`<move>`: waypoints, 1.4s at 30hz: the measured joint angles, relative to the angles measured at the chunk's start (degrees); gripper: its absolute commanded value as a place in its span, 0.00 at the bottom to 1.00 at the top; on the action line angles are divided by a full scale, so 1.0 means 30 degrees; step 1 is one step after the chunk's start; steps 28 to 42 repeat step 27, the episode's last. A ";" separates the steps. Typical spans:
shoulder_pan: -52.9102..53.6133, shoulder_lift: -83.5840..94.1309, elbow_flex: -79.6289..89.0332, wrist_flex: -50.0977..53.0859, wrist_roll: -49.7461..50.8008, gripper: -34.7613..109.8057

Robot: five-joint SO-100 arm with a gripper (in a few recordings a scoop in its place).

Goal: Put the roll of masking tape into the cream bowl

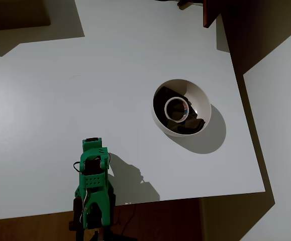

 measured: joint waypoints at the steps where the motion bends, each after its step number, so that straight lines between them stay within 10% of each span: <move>1: 0.0000 0.0000 0.0000 0.0000 0.0000 0.20; 42: 0.0000 0.0000 0.0000 0.0000 0.0000 0.18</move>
